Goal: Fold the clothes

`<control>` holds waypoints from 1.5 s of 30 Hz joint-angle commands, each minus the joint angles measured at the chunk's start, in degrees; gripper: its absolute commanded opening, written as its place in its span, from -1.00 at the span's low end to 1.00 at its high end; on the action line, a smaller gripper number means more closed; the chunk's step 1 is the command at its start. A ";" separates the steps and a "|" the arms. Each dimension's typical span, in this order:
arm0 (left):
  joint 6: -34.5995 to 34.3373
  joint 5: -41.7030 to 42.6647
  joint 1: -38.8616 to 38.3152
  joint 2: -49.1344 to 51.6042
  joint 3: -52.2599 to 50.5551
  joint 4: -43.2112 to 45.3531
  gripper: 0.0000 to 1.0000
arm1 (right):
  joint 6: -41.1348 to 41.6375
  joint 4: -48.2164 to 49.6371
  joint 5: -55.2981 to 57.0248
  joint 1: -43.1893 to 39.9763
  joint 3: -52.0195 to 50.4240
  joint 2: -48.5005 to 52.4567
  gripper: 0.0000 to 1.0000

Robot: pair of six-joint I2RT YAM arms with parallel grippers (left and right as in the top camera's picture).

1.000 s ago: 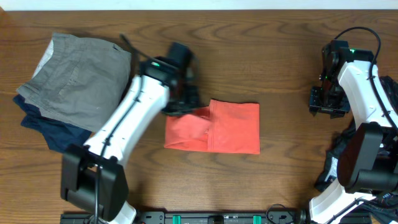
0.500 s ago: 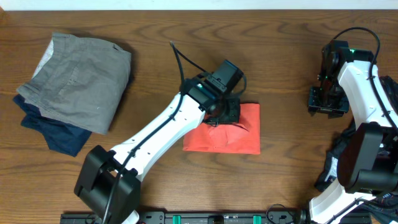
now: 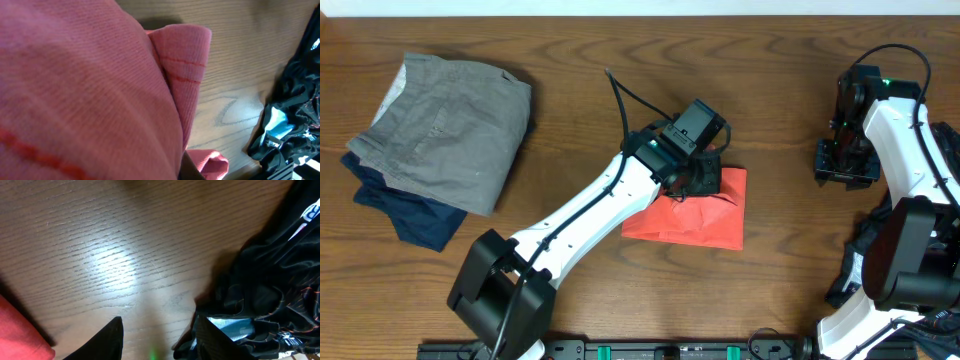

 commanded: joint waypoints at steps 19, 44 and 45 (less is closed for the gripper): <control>9.77 7.19 9.99 -6.12 1.44 1.31 0.08 | -14.12 2.03 -19.78 0.39 -0.13 -0.87 -0.10; 11.89 7.43 21.62 13.90 1.25 -0.39 0.18 | -23.47 10.08 -51.32 22.03 -10.16 -0.87 0.02; 11.89 7.45 21.59 14.80 1.25 -0.46 0.18 | -23.45 10.14 -50.60 22.21 -11.74 -0.87 -0.02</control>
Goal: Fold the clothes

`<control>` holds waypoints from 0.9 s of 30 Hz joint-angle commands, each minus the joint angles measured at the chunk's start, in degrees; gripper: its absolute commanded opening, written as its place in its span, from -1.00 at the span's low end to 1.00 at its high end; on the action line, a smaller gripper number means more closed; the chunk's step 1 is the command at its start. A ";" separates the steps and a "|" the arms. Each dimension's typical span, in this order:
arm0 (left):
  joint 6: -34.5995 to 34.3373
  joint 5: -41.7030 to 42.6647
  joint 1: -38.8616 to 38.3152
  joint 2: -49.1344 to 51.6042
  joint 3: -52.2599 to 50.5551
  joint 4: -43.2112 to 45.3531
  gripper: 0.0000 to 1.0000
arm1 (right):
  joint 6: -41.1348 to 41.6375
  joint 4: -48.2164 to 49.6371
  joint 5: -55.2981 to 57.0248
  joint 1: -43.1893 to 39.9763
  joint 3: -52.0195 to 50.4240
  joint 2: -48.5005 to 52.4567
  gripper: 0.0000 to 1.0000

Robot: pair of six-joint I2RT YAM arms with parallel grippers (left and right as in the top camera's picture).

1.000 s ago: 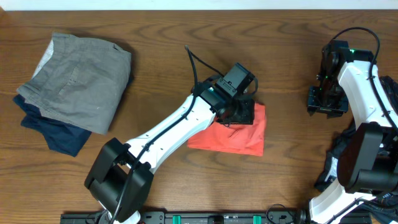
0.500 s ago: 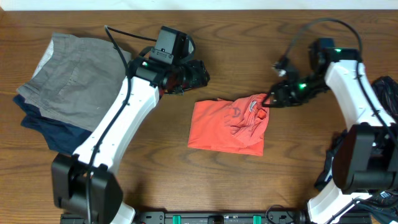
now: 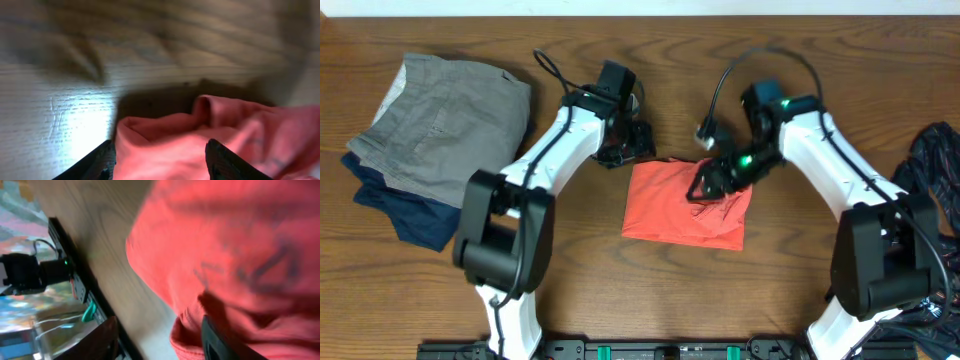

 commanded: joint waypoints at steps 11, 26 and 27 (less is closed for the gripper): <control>1.03 0.72 -0.70 6.16 0.17 -11.67 0.18 | 19.41 2.64 32.94 -1.77 -12.87 -0.87 -0.12; -11.04 -5.20 -6.03 1.64 -0.22 -27.82 -0.19 | 19.39 23.21 54.25 -5.01 -8.66 -1.20 0.04; -11.08 -6.08 -5.70 0.42 -0.17 -26.71 -0.19 | 19.41 21.77 55.23 -5.20 -7.50 -1.51 0.02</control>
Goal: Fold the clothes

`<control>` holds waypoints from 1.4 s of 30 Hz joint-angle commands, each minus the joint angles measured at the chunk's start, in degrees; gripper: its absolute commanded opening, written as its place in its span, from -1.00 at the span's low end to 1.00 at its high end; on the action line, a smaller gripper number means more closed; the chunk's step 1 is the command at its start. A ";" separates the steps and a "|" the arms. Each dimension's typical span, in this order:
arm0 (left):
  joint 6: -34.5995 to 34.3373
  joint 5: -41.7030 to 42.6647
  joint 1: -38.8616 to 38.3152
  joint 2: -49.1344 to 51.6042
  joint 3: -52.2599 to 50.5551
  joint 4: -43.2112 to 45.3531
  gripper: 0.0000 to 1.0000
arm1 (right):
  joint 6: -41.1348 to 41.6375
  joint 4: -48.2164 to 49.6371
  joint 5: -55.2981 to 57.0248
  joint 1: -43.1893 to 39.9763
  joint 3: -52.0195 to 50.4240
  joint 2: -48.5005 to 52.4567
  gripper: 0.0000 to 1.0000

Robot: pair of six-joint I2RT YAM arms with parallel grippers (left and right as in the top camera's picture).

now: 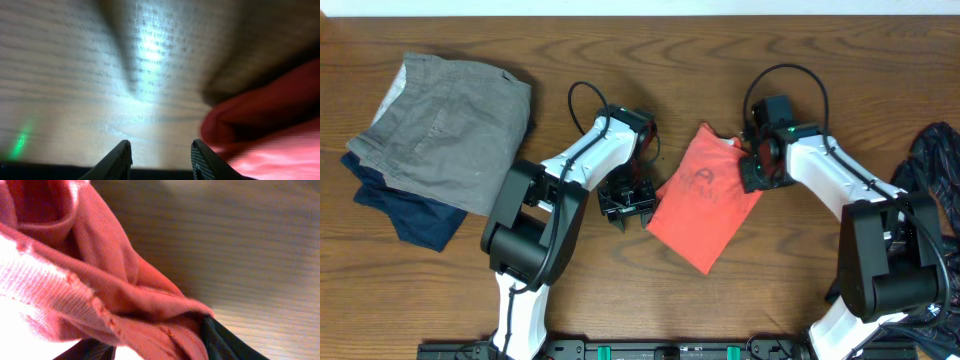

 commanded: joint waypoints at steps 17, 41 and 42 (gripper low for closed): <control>18.18 11.19 3.23 -5.68 -0.09 37.13 1.00 | 4.92 -21.35 -0.15 -2.21 8.81 -16.79 0.31; 17.55 30.42 -2.84 12.13 -0.09 49.53 0.17 | 7.02 -24.90 -0.11 -2.23 8.68 -16.76 0.30; 17.46 30.42 -2.86 12.13 -0.09 49.94 -0.28 | 7.02 -24.90 -0.13 -2.25 8.68 -16.76 0.30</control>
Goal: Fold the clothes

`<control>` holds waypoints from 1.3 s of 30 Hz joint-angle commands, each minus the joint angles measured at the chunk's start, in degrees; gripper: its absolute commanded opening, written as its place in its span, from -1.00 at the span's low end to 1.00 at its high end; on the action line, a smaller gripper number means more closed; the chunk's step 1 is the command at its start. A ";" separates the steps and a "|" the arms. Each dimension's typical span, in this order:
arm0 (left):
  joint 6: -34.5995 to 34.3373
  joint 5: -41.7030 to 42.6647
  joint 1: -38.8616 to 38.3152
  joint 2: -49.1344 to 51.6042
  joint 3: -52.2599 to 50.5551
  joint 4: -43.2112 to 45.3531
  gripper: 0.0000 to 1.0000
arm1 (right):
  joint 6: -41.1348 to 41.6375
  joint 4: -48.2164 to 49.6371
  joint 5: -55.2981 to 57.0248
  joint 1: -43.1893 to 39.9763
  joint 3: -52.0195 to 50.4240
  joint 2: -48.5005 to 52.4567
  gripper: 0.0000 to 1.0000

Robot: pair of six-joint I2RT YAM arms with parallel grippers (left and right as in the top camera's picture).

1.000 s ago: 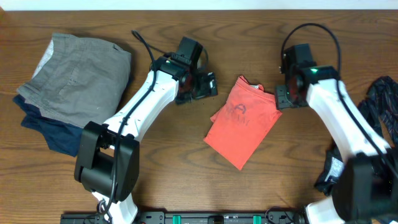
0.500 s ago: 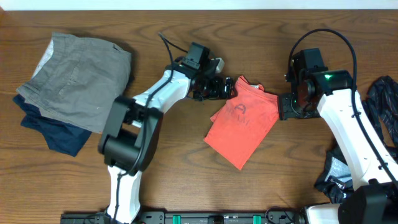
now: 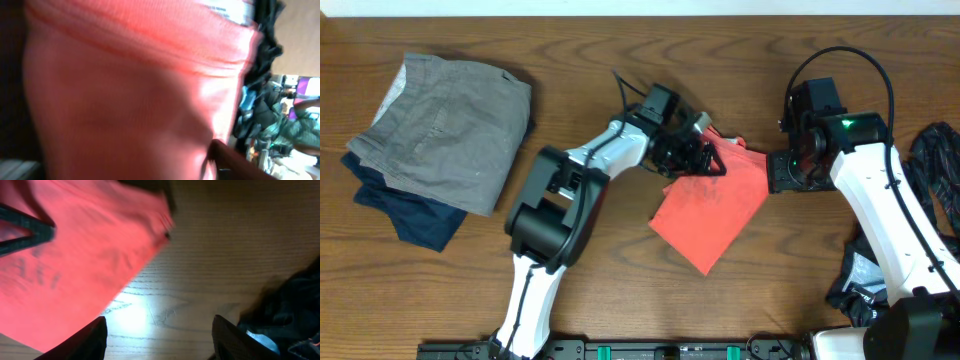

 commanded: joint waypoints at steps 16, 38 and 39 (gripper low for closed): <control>-1.44 -14.01 16.65 -17.81 -0.57 -6.12 -0.88 | 1.05 -0.52 -0.22 -3.63 0.42 -0.20 0.27; -1.44 -30.49 53.96 -35.34 -0.63 -10.19 -0.88 | 1.03 -0.98 0.00 -7.13 0.42 -0.20 0.27; -1.46 -31.52 55.01 -35.12 -0.63 -10.16 -0.88 | 1.03 -0.98 0.00 -7.13 0.42 -0.20 0.27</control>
